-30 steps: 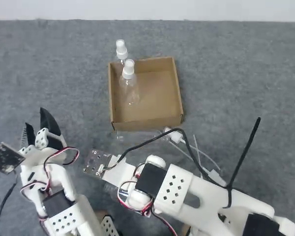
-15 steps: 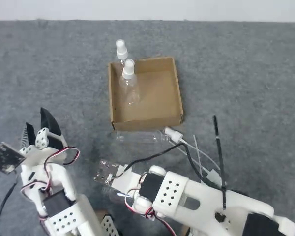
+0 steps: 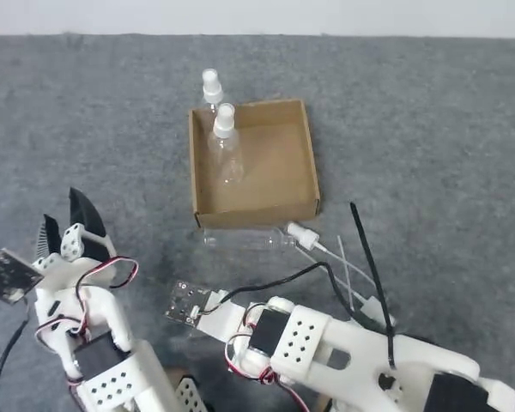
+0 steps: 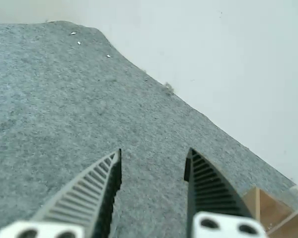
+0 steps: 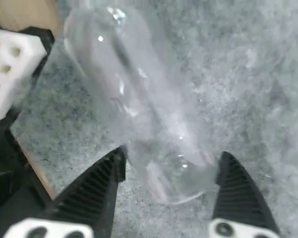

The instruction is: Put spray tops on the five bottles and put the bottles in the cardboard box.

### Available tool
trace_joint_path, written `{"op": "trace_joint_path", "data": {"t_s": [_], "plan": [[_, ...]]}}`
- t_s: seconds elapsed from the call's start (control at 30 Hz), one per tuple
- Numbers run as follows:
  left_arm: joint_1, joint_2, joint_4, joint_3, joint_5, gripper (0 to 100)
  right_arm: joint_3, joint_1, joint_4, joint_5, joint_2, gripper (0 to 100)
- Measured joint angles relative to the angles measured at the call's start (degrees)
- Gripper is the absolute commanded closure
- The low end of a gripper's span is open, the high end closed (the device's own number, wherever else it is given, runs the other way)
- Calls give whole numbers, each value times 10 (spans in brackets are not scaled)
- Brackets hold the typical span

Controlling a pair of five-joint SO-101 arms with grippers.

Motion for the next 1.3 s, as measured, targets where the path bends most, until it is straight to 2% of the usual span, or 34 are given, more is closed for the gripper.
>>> {"op": "trace_joint_path", "data": {"t_s": [0.33, 0.6, 0.97, 1.13, 1.3], "plan": [[0, 0, 0, 0, 0, 801, 0, 4, 5, 0, 0, 898], [0, 0, 0, 0, 0, 801, -6, 86, 69, 0, -58, 900], [0, 0, 0, 0, 0, 801, -8, 147, 83, -1, -191, 901], [0, 0, 0, 0, 0, 801, -8, 157, 83, -55, -215, 901], [0, 0, 0, 0, 0, 801, -8, 157, 83, -69, -229, 901]]}}
